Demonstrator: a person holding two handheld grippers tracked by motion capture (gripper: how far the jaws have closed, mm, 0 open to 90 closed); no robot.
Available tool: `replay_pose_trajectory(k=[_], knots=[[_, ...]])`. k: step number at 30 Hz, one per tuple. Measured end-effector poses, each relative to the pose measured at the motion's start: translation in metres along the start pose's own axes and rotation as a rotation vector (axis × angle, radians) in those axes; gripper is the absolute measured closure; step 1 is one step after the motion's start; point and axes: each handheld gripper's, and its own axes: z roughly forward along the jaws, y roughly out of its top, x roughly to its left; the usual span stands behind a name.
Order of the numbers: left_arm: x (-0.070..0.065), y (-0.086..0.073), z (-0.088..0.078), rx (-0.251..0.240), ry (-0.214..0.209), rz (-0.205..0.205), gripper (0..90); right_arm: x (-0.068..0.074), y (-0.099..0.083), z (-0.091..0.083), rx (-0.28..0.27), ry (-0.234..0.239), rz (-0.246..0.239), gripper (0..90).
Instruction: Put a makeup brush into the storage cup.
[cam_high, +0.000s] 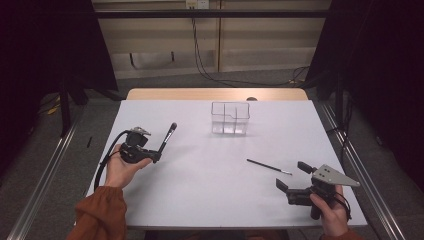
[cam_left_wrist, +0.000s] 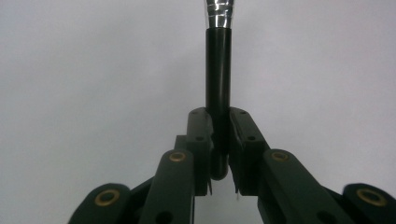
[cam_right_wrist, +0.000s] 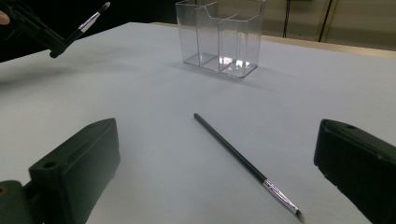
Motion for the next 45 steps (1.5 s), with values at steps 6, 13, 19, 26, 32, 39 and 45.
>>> replay_pose_trajectory(k=[6,13,19,26,32,39,45], knots=[[-0.004,-0.004,-0.003,-0.092,-0.005,0.004,79.8,0.0,0.0,0.0,0.0,0.0,0.0,0.0],[-0.01,-0.01,-0.003,-0.14,-0.037,-0.001,79.8,0.0,0.0,0.0,0.001,0.001,-0.003,0.0],[-0.014,-0.017,-0.004,-0.21,-0.037,0.002,79.8,0.0,0.0,0.0,0.001,0.0,-0.003,0.0],[-0.016,-0.022,0.0,-0.285,-0.038,0.017,79.8,0.0,0.0,0.0,0.002,0.0,-0.003,0.0],[-0.018,-0.025,-0.004,-0.358,-0.033,0.024,79.7,0.0,0.0,0.0,-0.001,0.002,0.0,0.0],[-0.022,-0.03,-0.006,-0.41,-0.045,0.02,79.7,0.0,0.0,0.001,-0.001,0.006,0.001,0.0],[-0.025,-0.034,-0.009,-0.464,-0.066,0.03,79.7,0.0,0.0,0.002,-0.003,0.01,0.004,0.0]])
